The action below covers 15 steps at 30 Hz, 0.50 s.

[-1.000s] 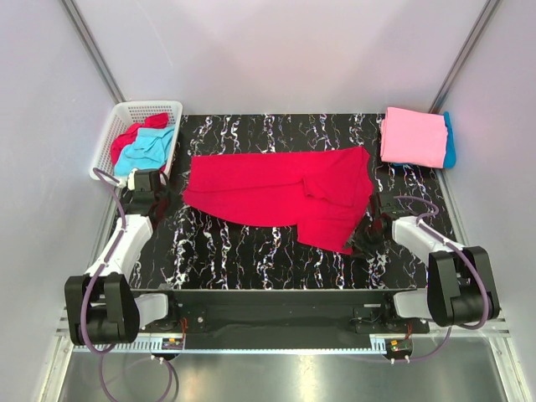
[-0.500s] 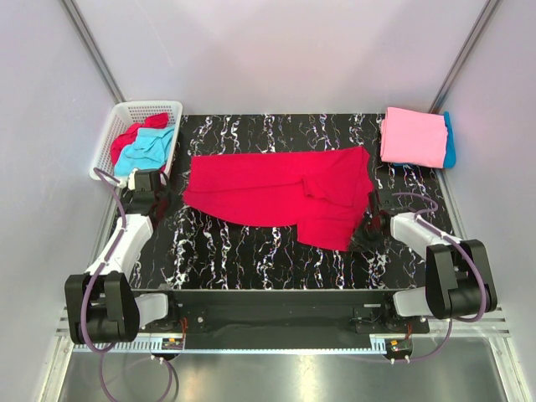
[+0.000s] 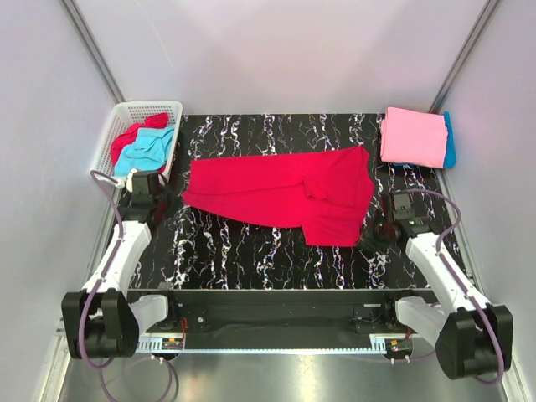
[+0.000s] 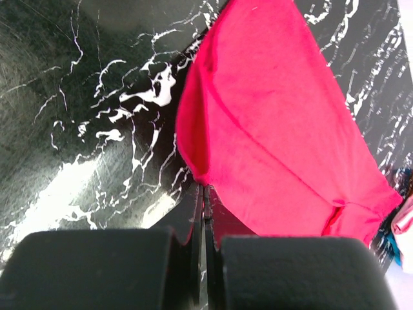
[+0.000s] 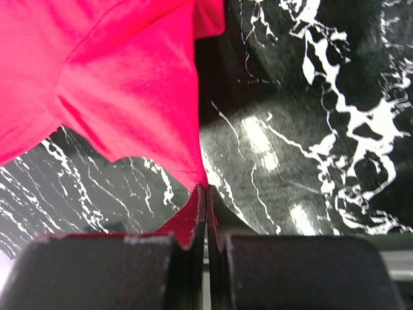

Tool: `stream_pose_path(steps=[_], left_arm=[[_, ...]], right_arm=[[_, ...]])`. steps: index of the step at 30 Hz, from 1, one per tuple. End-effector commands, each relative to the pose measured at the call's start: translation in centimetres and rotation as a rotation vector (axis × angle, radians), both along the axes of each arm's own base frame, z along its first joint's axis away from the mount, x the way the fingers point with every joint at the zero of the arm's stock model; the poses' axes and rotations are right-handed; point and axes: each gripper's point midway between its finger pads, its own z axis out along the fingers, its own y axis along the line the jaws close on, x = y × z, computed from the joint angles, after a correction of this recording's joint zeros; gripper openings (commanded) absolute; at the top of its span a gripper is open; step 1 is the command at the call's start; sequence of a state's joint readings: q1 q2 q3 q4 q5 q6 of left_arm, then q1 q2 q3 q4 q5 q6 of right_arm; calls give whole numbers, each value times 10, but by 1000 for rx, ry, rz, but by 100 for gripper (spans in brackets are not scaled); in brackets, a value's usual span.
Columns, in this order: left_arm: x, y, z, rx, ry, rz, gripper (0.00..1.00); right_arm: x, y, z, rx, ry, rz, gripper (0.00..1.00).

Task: Fold and stack the t-shirts
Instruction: Fold the tshirt

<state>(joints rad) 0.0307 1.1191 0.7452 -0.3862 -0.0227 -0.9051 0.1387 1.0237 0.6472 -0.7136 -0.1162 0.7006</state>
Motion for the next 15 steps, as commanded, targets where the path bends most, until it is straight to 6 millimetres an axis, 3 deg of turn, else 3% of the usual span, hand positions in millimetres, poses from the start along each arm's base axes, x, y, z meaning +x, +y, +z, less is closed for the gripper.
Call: stream_pose_path(steps=[1,9,15], left_arm=[[-8,-1,13,20,-38,-19,0],[-26,7,4,42,-12,35,0],[-24,12,-3,43,17,86,0]], right_arm=[[-5,-6,17,-37,-14,1,0],[2,-5,37,-26,-81,-6,0],[31,-7,56,-58,-150,3,0]])
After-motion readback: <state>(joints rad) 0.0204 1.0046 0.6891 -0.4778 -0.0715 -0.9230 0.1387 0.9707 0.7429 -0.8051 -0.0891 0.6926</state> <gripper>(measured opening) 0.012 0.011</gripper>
